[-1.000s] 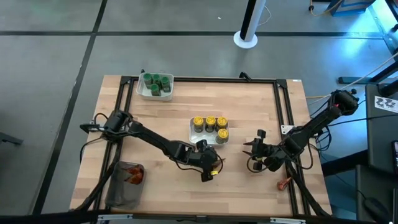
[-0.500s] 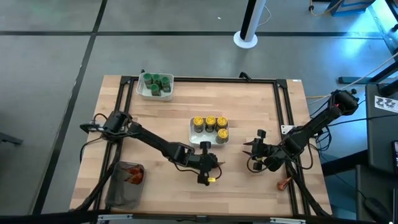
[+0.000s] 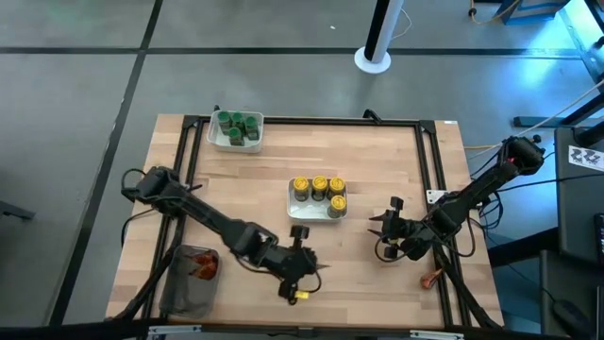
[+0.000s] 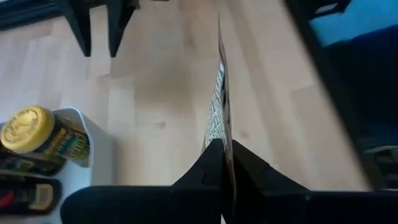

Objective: Sort spices by type
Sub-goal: Put the orange seasoning pack into the black bin

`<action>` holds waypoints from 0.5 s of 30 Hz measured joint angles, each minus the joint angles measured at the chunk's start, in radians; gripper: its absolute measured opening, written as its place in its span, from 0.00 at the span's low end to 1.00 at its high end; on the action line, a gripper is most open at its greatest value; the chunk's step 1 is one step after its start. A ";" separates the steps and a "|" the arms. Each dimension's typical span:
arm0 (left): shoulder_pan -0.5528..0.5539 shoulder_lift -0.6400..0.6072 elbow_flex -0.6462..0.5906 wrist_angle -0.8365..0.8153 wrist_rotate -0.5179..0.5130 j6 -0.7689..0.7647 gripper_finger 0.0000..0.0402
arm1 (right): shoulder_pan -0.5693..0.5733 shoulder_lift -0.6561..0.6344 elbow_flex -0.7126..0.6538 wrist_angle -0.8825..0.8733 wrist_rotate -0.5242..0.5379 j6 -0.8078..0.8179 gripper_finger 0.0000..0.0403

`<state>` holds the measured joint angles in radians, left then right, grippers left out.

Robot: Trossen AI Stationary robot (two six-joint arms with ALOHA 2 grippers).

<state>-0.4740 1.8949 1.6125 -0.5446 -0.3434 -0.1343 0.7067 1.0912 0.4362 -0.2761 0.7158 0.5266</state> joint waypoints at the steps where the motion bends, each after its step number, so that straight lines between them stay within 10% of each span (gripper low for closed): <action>1: -0.012 -0.016 0.001 -0.011 0.000 -0.023 0.00 | 0.000 0.000 0.000 0.005 0.000 0.000 0.39; 15: -0.226 -0.215 0.001 -0.287 -0.042 -0.585 0.00 | 0.000 0.000 0.000 0.048 0.043 -0.017 0.39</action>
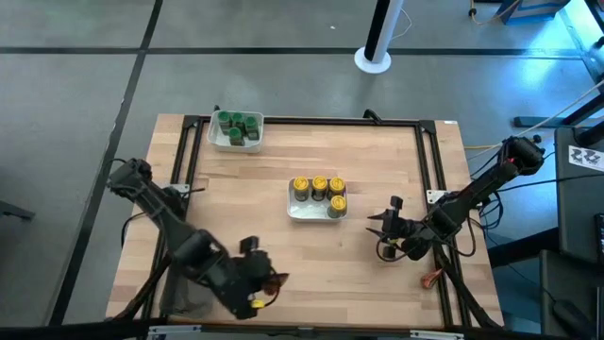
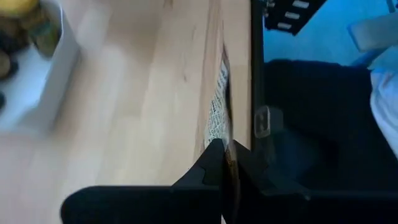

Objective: Sort spices by type
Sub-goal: Put the orange seasoning pack into the black bin

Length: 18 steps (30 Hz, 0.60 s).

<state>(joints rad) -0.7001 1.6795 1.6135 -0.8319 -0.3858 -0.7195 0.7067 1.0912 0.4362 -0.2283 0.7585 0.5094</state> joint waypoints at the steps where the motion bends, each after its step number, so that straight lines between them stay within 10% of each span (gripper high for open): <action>1: -0.019 -0.004 0.000 -0.024 -0.007 -0.045 0.00 | 0.000 0.000 0.000 0.001 0.007 -0.011 0.39; 18: -0.272 -0.006 -0.004 -0.428 -0.050 -0.715 0.00 | 0.000 0.000 0.000 0.002 0.087 -0.064 0.39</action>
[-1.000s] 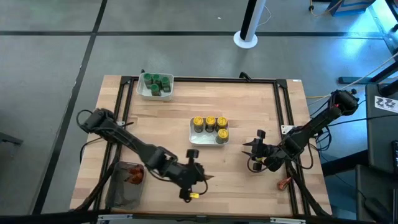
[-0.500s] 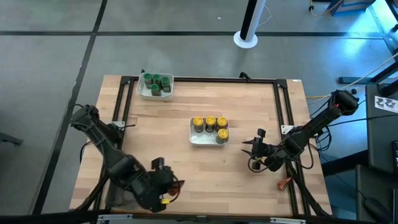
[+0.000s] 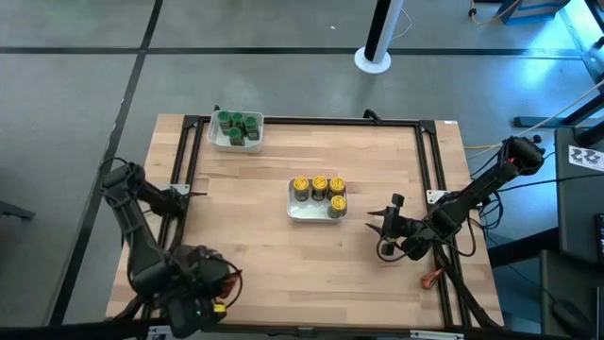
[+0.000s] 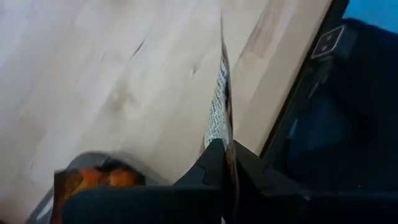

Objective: Sort spices by type
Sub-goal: Put the orange seasoning pack into the black bin

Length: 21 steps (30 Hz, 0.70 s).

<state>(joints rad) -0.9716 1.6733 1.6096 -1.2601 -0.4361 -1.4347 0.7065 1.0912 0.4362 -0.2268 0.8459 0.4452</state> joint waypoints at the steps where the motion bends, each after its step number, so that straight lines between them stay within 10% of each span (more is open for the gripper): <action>1: -0.011 0.000 0.000 -0.008 -0.001 -0.020 0.00 | 0.000 0.000 0.000 0.000 0.000 0.000 0.39; 21: -0.192 0.005 -0.086 -0.106 0.020 -0.389 0.00 | 0.000 0.000 0.000 0.000 0.000 0.002 0.39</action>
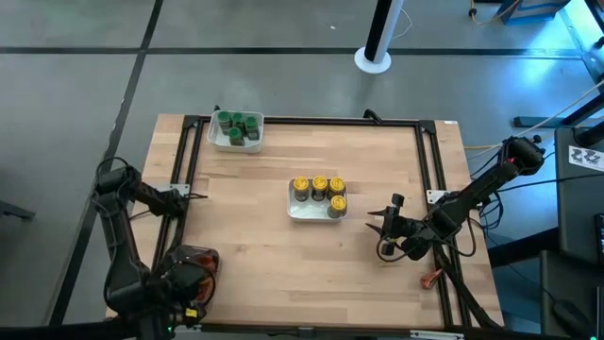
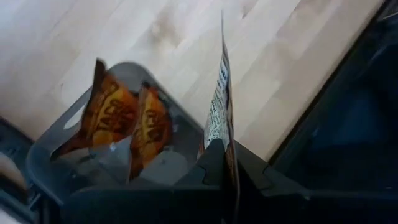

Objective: Sort spices by type
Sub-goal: Put the orange seasoning pack into the black bin

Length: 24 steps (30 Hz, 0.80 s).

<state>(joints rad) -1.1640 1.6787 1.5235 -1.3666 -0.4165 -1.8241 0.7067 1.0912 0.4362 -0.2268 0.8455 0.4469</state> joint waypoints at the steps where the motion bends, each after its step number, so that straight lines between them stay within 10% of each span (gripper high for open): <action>1: -0.004 0.000 -0.009 0.001 0.009 -0.010 0.00 | 0.000 0.000 0.000 0.000 0.000 0.000 0.39; 24: -0.029 0.003 -0.061 0.013 0.031 -0.036 0.00 | 0.000 0.000 0.000 0.000 0.000 0.000 0.39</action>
<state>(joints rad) -1.1927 1.6815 1.4624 -1.3534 -0.3851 -1.8598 0.7063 1.0912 0.4362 -0.2264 0.8452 0.4473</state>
